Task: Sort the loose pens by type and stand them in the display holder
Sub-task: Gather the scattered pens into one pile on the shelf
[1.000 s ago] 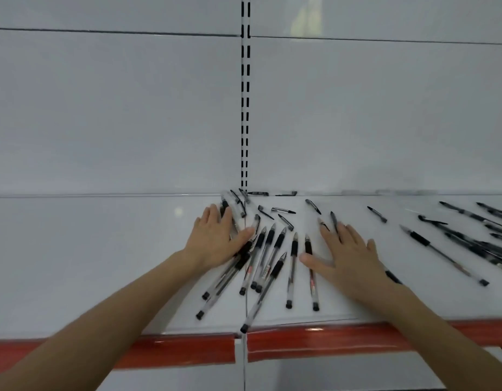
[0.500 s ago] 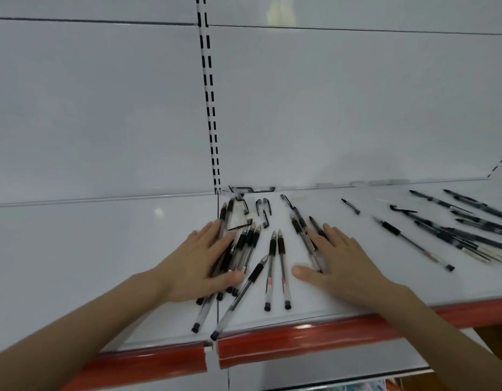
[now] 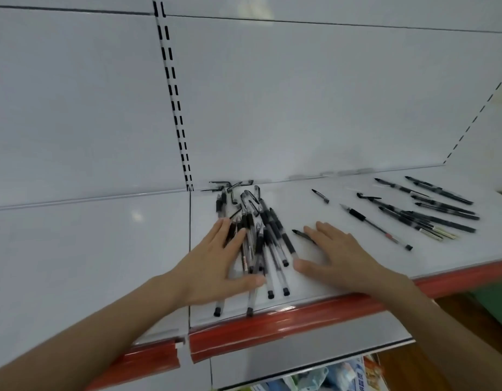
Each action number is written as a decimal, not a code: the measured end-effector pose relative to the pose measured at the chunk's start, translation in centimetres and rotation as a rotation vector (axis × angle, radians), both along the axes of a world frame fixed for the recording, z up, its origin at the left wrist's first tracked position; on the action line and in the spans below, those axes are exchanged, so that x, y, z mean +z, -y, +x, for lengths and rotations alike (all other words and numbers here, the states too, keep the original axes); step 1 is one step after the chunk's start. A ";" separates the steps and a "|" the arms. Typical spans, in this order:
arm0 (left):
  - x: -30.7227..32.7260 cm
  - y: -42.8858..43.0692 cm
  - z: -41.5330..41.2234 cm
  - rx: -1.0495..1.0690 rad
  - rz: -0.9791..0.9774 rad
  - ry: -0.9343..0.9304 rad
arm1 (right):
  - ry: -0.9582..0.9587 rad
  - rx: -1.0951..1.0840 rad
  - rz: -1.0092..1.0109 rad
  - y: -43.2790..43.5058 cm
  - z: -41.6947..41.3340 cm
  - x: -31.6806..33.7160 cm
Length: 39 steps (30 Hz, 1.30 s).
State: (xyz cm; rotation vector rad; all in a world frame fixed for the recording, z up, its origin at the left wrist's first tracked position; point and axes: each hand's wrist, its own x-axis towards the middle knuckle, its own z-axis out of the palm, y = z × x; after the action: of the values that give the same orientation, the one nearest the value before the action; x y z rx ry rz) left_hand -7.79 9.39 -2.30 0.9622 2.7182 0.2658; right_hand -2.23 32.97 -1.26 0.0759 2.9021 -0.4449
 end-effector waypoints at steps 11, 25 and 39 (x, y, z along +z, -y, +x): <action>-0.3 -5.7 -1.4 0.116 0.179 -0.085 | -0.280 -0.226 -0.126 -4.3 0.0 0.8; -0.5 -12.3 -1.7 0.273 0.213 -0.078 | -0.082 -0.055 -0.190 -7.6 -0.9 0.0; 0.3 -12.1 -3.4 0.391 0.391 -0.240 | -0.065 0.219 -0.115 -8.6 -2.1 -0.2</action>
State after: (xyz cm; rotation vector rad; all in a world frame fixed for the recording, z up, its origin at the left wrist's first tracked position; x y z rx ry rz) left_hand -11.19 21.46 -1.99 0.5607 3.1341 0.8281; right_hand -4.35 41.57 -1.50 -0.2754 2.8963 -0.5827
